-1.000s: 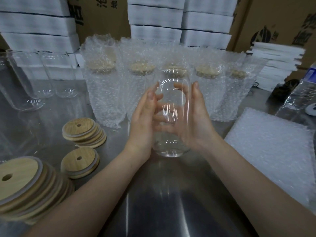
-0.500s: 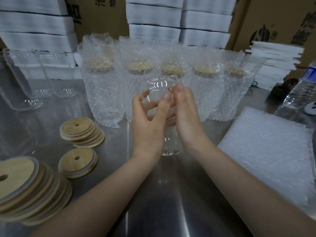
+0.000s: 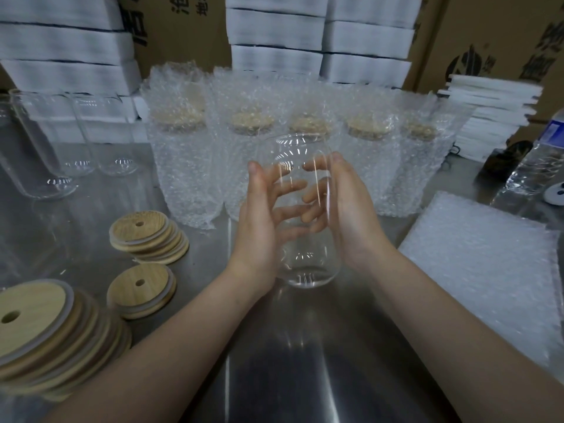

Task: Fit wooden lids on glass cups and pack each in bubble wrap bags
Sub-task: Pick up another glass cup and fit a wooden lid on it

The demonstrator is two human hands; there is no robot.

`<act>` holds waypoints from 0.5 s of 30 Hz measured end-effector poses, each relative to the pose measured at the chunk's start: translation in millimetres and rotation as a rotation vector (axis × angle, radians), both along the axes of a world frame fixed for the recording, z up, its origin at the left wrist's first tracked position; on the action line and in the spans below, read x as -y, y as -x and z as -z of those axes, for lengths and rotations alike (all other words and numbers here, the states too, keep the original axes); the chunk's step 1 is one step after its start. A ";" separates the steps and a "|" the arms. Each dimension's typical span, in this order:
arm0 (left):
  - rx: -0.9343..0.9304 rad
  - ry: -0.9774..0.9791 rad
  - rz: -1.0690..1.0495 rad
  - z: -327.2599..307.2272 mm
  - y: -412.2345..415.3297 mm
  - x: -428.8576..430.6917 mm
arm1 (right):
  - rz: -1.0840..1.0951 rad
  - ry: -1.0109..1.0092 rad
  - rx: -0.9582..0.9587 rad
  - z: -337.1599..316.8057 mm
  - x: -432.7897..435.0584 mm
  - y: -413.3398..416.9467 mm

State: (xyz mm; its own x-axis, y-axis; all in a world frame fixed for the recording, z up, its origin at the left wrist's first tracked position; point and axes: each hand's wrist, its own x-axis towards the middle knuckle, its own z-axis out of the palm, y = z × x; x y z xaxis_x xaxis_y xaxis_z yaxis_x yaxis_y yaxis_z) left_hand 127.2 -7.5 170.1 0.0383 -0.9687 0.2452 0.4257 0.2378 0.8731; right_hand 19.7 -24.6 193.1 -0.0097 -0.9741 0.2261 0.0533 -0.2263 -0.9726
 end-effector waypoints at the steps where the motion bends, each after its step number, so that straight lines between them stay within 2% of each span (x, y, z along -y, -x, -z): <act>1: -0.006 0.002 0.009 0.1 0.3 0.6 | -0.034 -0.019 0.019 0.0 -0.5 0.0; 6: -0.096 -0.021 0.062 3.1 -3.9 8.7 | -0.307 -0.142 0.306 0.5 -5.1 -6.9; 10: -0.057 -0.031 -0.134 1.2 -7.4 8.4 | -0.377 -0.180 0.253 2.5 -7.9 -4.1; 13: -0.089 -0.030 -0.158 -0.5 -0.2 4.9 | -0.308 -0.129 0.236 0.6 -7.8 -3.5; 15: -0.040 -0.005 -0.147 -2.1 4.9 1.7 | -0.238 -0.063 0.212 -1.2 -6.2 -4.0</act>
